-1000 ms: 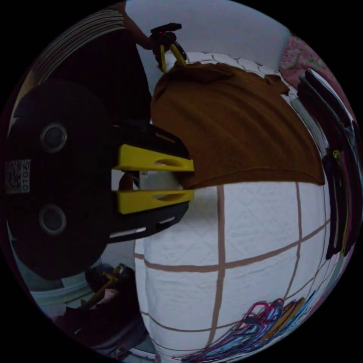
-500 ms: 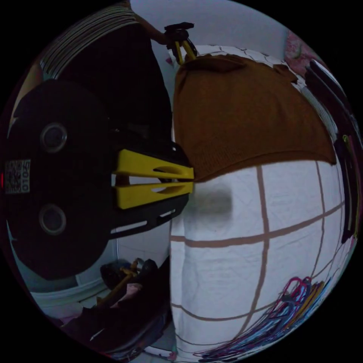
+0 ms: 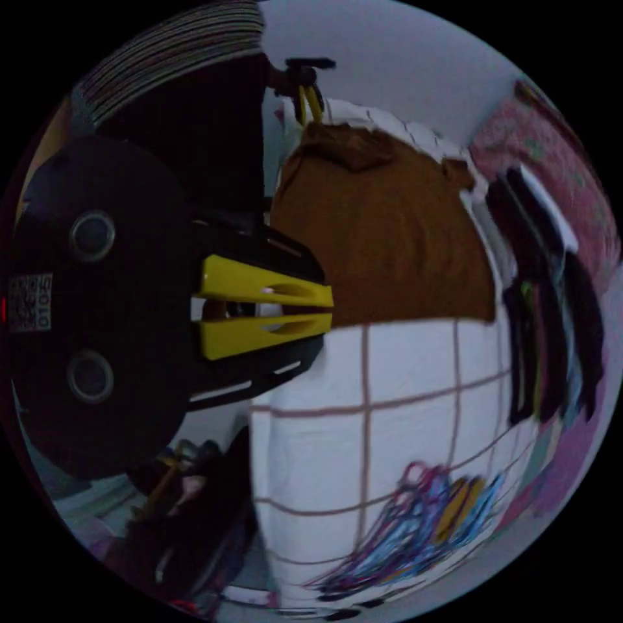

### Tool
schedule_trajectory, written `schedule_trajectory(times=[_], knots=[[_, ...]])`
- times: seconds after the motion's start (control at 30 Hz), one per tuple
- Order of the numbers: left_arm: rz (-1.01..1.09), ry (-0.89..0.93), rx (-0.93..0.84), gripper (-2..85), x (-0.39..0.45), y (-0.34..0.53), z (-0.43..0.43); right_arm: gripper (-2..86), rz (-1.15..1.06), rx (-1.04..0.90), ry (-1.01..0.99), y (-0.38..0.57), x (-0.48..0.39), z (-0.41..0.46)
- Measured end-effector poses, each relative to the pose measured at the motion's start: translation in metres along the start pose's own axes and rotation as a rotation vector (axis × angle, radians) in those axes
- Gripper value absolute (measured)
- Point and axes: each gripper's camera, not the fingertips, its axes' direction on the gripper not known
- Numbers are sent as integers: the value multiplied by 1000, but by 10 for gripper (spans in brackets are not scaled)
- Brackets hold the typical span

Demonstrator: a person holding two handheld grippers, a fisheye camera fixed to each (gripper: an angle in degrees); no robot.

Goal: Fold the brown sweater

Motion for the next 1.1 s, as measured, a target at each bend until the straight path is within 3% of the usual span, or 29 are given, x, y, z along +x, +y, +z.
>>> schedule_trajectory(times=[0.13, 0.33, 0.4, 0.5, 0.6, 0.7, 0.93, 1.1], knots=[[60, -62, -58, 140, -5, -3, 15, 31, -239, -79, -37, -43, -83, 30], [8, 8, -52, 140, -26, 11, 15, 29, -249, -388, -39, -73, -135, 107], [-24, 41, -30, 140, -35, 22, 12, 30, -195, -336, -61, -86, -144, 97], [-159, 228, 115, 141, -58, 42, -3, 35, -226, -135, -75, -112, -176, 63], [-326, 249, 222, 143, -82, 61, -12, 61, -404, -9, -164, -157, -229, 46], [-405, 203, 239, 145, -96, 65, -13, 71, -602, -14, -250, -218, -296, 56], [-19, 66, 99, 155, -82, 26, 0, 82, -960, -146, -195, -340, -464, 119], [-1, 96, 86, 156, -89, 33, 8, 86, -1054, -247, -135, -386, -529, 158]])
